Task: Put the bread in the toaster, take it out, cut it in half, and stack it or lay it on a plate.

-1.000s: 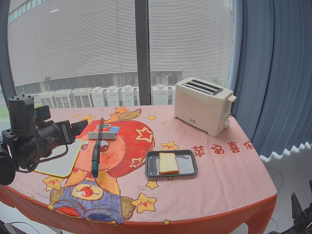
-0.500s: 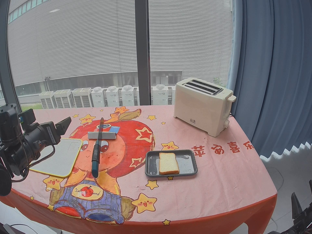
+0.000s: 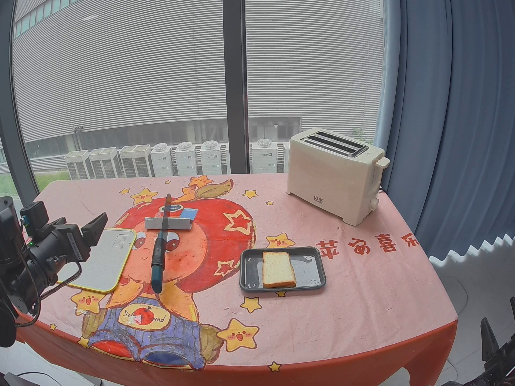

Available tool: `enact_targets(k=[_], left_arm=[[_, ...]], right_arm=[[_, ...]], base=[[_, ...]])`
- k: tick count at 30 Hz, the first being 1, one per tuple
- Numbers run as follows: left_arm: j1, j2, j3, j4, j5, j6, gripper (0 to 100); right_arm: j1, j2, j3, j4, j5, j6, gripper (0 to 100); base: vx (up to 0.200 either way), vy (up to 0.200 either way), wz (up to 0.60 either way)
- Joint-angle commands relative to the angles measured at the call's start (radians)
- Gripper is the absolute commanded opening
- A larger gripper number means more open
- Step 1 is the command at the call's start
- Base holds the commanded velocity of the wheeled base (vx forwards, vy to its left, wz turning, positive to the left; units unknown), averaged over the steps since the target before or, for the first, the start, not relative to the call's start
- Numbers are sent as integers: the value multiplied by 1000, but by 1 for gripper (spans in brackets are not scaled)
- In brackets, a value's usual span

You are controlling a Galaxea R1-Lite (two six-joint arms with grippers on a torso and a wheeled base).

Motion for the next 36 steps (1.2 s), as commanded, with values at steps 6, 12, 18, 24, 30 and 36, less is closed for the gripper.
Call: enact_targets(k=[6, 12, 18, 24, 30, 36], left_arm=[[2, -152, 76, 1, 1, 5, 100], [10, -226, 119, 3, 4, 43, 100], [37, -332, 202, 10, 2, 71, 100], [39, -567, 344, 115, 1, 59, 100], [37, -959, 340, 426, 1, 72, 100], [34, -1245, 334, 708, -9, 105, 100]], right_arm=[[0, -15, 18, 0, 0, 0, 100], [0, -15, 18, 0, 0, 0, 100], [0, -15, 18, 0, 0, 0, 100], [0, -15, 18, 0, 0, 0, 100], [0, -15, 18, 0, 2, -2, 100], [0, -15, 18, 0, 2, 0, 100]], base=[[0, 0, 0], [0, 0, 0], [0, 0, 0], [0, 0, 0], [0, 0, 0], [0, 0, 0]])
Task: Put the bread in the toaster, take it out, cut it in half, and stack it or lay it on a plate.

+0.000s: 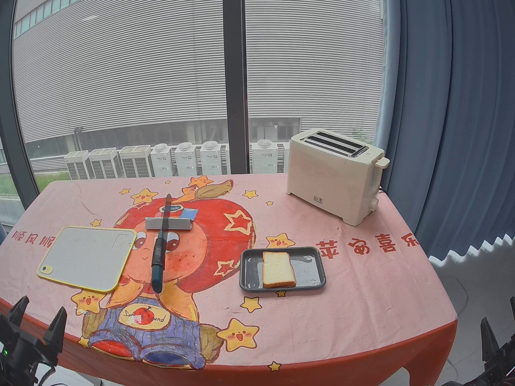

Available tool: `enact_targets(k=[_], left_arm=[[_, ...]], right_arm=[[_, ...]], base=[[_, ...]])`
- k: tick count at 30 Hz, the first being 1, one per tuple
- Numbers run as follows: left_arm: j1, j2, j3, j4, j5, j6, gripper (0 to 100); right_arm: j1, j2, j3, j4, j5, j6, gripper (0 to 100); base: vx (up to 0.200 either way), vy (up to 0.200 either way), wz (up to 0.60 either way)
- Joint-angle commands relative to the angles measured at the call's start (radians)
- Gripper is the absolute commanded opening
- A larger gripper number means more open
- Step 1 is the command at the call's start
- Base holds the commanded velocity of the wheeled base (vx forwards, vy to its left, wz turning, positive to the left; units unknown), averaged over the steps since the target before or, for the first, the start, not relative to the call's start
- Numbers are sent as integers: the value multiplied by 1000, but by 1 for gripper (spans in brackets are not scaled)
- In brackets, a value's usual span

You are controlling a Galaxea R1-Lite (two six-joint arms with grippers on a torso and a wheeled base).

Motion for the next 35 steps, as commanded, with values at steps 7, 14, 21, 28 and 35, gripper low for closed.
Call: enact_targets(k=[7, 14, 21, 28, 35], left_arm=[[2, -415, 17, 259, -13, 37, 100], [80, -411, 14, 283, -108, 32, 100], [124, -413, 18, 288, -127, 49, 100], [92, -451, 17, 309, -180, 89, 100], [92, -468, 18, 303, -187, 86, 100]], right_arm=[[0, -15, 18, 0, -5, -2, 100], [-1, -15, 18, 0, -8, -3, 100], [0, -15, 18, 0, -11, -2, 100], [0, -15, 18, 0, -12, -3, 100], [-1, -13, 18, 0, -14, -5, 100]], base=[[0, 0, 0], [0, 0, 0], [0, 0, 0], [0, 0, 0], [0, 0, 0]])
